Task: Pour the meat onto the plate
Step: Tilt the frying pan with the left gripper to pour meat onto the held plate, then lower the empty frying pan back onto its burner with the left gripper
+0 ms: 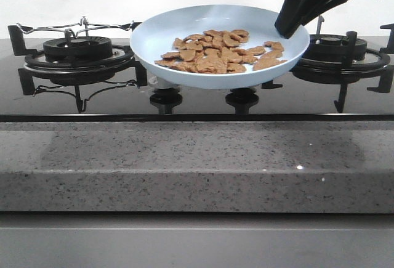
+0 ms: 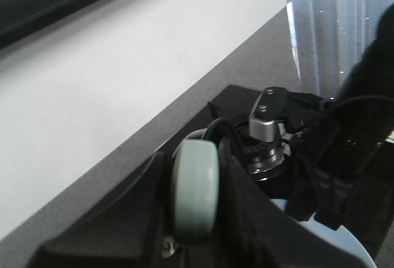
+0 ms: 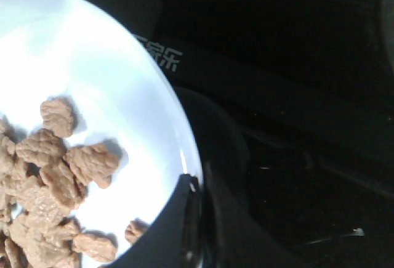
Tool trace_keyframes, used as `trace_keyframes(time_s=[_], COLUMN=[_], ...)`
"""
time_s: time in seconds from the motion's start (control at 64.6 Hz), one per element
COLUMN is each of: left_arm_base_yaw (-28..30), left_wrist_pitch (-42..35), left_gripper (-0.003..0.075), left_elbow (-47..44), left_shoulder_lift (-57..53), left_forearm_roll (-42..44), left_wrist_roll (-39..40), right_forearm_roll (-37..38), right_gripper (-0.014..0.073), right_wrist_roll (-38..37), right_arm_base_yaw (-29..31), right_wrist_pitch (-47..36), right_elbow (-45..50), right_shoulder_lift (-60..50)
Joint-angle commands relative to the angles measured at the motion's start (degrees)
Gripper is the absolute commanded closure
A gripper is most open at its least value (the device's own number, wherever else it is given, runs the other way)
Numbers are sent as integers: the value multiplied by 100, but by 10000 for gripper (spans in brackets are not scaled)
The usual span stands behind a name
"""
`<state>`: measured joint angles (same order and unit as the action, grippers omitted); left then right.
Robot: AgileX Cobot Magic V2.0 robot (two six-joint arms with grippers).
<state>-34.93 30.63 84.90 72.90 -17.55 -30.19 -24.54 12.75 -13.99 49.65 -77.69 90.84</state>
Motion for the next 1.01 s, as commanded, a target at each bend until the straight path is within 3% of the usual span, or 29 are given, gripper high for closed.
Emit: trace_keyframes(time_s=[0.0, 0.232, 0.356, 0.464, 0.681, 0.991], left_arm_base_yaw=[505, 2691, 4044, 4874, 5655, 5733], left_wrist_pitch=[-494, 469, 1859, 2861, 3106, 2948], left_gripper=[740, 740, 740, 740, 741, 740], left_elbow=[185, 185, 185, 185, 185, 185], left_shoulder_lift=[-211, 114, 673, 1292, 2318, 3136], left_forearm_roll=[-941, -3901, -5967, -7207, -7898, -7950], left_wrist_roll=[92, -193, -692, -723, -332, -161], right_forearm_roll=[-209, -209, -209, -209, -209, -209], right_gripper=[654, 654, 654, 654, 654, 654], right_wrist_roll=[50, 50, 50, 50, 50, 50], right_arm_base_yaw=[13, 13, 13, 13, 13, 13], right_wrist_pitch=[-201, -201, -201, -201, -201, -201], right_elbow=[-146, -146, -146, -146, -146, -146], right_shoulder_lift=[-274, -274, -274, -274, -274, -274])
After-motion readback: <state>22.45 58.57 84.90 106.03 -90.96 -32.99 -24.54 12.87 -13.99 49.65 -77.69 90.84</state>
